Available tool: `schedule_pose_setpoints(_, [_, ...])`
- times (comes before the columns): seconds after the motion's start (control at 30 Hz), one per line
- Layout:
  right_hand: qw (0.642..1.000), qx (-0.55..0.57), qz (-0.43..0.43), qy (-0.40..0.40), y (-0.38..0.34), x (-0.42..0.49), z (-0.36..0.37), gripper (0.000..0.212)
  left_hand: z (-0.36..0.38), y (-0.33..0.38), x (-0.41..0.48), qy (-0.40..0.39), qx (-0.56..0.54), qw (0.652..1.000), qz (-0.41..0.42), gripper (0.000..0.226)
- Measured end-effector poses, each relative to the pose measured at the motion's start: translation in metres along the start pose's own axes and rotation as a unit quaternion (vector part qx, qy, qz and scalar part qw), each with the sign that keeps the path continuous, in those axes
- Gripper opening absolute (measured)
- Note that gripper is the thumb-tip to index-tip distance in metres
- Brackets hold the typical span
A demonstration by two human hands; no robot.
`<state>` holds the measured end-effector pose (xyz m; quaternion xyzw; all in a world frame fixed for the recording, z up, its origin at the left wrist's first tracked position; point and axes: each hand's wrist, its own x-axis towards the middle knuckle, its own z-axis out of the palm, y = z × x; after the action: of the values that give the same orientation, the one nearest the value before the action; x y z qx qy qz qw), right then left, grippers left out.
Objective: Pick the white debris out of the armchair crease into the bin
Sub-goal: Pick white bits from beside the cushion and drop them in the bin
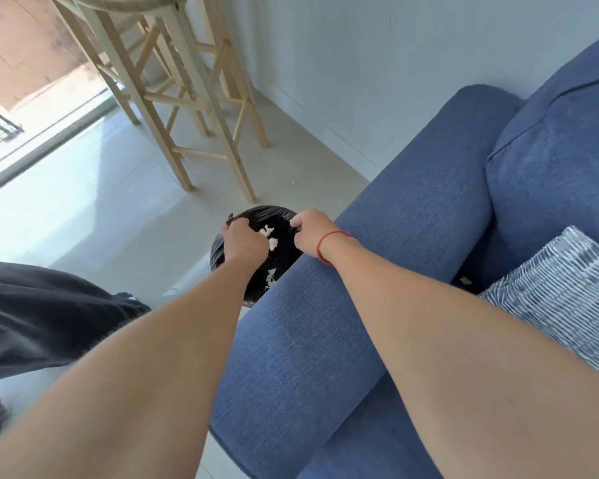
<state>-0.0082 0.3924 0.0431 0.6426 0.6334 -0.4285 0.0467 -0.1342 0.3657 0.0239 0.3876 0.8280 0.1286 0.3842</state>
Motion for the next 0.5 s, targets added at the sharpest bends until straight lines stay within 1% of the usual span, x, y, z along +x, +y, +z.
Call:
schedule_pose_setpoints(0.07, [1.000, 0.006, 0.009, 0.011, 0.008, -0.005, 0.000, 0.037, 0.003, -0.002, -0.008, -0.013, 0.015, 1.000, 0.008, 0.022])
schedule_pose_setpoints(0.17, [0.999, 0.015, 0.019, 0.039, 0.024, -0.016, -0.005, 0.036, 0.009, 0.000, -0.023, -0.045, 0.047, 0.997, 0.035, 0.021])
schedule_pose_setpoints(0.27, [0.998, 0.015, 0.022, 0.062, 0.041, -0.030, -0.018, 0.037, 0.016, 0.011, -0.037, -0.073, 0.071, 0.993, 0.066, 0.033])
schedule_pose_setpoints(0.37, [0.996, 0.037, 0.036, 0.073, 0.066, -0.049, -0.036, 0.048, 0.029, 0.037, -0.060, -0.078, 0.091, 0.987, 0.108, 0.031])
schedule_pose_setpoints(0.5, [0.989, 0.074, 0.073, 0.108, 0.114, -0.090, -0.061, 0.058, 0.054, 0.076, -0.100, -0.095, 0.127, 0.975, 0.157, 0.045])
